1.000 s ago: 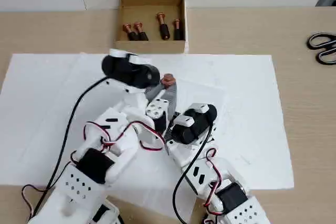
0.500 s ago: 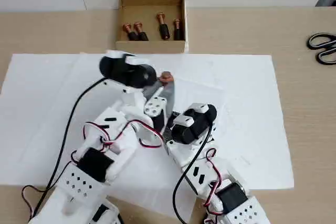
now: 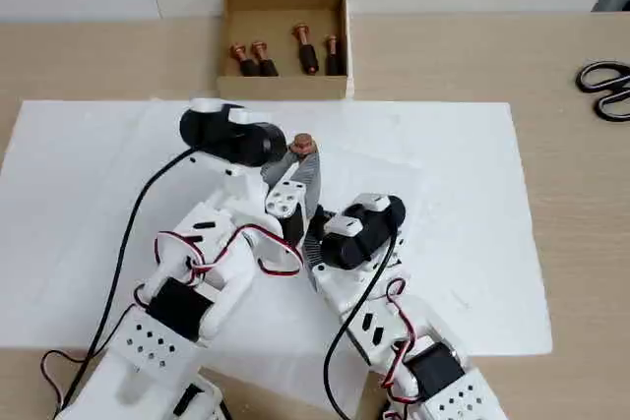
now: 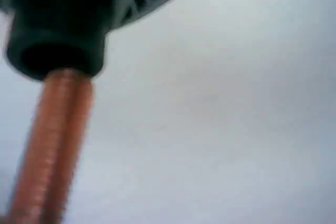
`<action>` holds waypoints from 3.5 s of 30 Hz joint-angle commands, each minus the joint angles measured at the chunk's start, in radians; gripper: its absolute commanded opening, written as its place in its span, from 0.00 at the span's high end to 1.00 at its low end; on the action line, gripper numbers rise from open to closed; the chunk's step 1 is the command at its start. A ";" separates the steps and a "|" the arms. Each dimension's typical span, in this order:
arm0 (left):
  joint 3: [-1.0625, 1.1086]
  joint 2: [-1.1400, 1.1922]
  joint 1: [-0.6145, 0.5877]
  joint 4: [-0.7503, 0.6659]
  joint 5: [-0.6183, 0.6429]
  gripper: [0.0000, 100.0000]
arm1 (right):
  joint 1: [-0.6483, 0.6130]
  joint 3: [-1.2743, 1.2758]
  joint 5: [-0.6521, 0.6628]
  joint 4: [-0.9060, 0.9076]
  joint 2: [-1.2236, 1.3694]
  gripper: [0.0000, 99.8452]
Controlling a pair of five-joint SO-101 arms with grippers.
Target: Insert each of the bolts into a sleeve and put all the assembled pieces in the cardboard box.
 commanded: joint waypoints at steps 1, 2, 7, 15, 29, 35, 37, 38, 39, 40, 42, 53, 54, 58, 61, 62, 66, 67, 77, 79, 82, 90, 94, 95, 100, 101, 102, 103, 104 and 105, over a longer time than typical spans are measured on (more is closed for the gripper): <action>-0.001 -0.018 0.002 -0.032 0.008 1.00 | -0.004 -0.012 -0.003 0.002 -0.022 1.00; -0.004 -0.018 0.002 -0.032 0.009 1.00 | -0.004 -0.012 -0.003 0.002 -0.022 1.00; 0.001 -0.018 0.034 -0.029 0.009 1.00 | -0.004 -0.012 -0.003 0.002 -0.022 1.00; -0.005 -0.020 0.038 0.066 0.051 1.00 | -0.004 -0.014 -0.003 0.002 -0.022 1.00; -0.005 -0.021 0.038 0.270 0.052 1.00 | -0.001 -0.014 -0.003 0.002 -0.022 1.00; -0.004 -0.020 0.041 0.275 0.054 0.93 | 0.001 -0.014 -0.003 0.002 -0.022 1.00; -0.004 -0.021 0.040 0.275 0.058 0.86 | 0.001 -0.012 -0.003 0.002 -0.022 1.00; -0.007 -0.023 0.038 0.276 0.081 0.83 | 0.001 -0.012 -0.003 0.002 -0.022 1.00; -0.015 -0.023 0.037 0.278 0.106 0.80 | 0.001 -0.012 -0.003 0.002 -0.022 1.00; -0.031 -0.023 0.037 0.290 0.124 0.80 | 0.001 -0.012 -0.003 0.001 -0.022 1.00; -0.093 -0.023 0.037 0.344 0.129 0.80 | 0.001 -0.011 -0.003 0.001 -0.022 1.00; -0.440 -0.018 -0.120 0.689 0.109 0.79 | 0.005 -0.017 -0.002 0.002 -0.013 1.00; -0.461 -0.017 -0.138 0.727 0.081 0.79 | 0.015 -0.018 0.000 0.004 -0.013 1.00; -0.512 -0.017 -0.184 0.870 0.035 0.79 | 0.122 -0.095 0.000 0.130 -0.012 1.00; -0.512 -0.021 -0.192 0.930 0.035 0.79 | 0.171 -0.258 0.028 0.332 0.019 1.00; -0.510 -0.021 -0.192 0.939 0.034 0.79 | 0.180 -0.319 0.048 0.375 0.051 1.00; -0.506 -0.021 -0.192 0.953 0.034 0.80 | 0.251 -0.601 0.071 0.406 0.280 1.00; -0.507 -0.023 -0.193 0.953 0.034 0.80 | 0.260 -0.686 0.083 0.409 0.360 1.00; -0.507 -0.023 -0.193 0.953 0.032 0.80 | 0.268 -1.666 0.092 0.398 1.397 1.00; -0.506 -0.023 -0.193 0.953 0.032 0.80 | 0.269 -1.864 0.092 0.363 1.616 1.00; -0.506 -0.023 -0.193 0.953 0.032 0.80 | 0.269 -2.125 0.092 0.268 1.919 1.00; -0.501 -0.023 -0.193 0.950 0.032 0.80 | 0.265 -2.651 0.098 0.050 2.545 1.00; -0.466 -0.023 -0.193 0.942 0.032 0.80 | 0.263 -2.871 0.095 0.050 2.763 1.00; -0.460 -0.025 -0.193 0.931 0.032 0.80 | 0.263 -2.923 0.094 0.051 2.812 0.99; -0.456 -0.025 -0.193 0.927 0.032 0.80 | 0.262 -3.124 0.094 0.053 2.988 0.99; -0.456 -0.025 -0.193 0.927 0.032 0.80 | 0.262 -3.147 0.094 0.053 3.011 0.99; -0.456 -0.025 -0.193 0.927 0.032 0.80 | 0.259 -3.165 0.094 0.053 3.033 0.99; -0.456 -0.025 -0.193 0.927 0.032 0.80 | 0.255 -3.181 0.097 0.053 3.050 0.99; -0.456 -0.025 -0.193 0.927 0.032 0.80 | 0.254 -3.191 0.097 0.053 3.063 0.99; -0.456 -0.025 -0.193 0.927 0.032 0.80 | 0.252 -3.199 0.098 0.053 3.074 0.99</action>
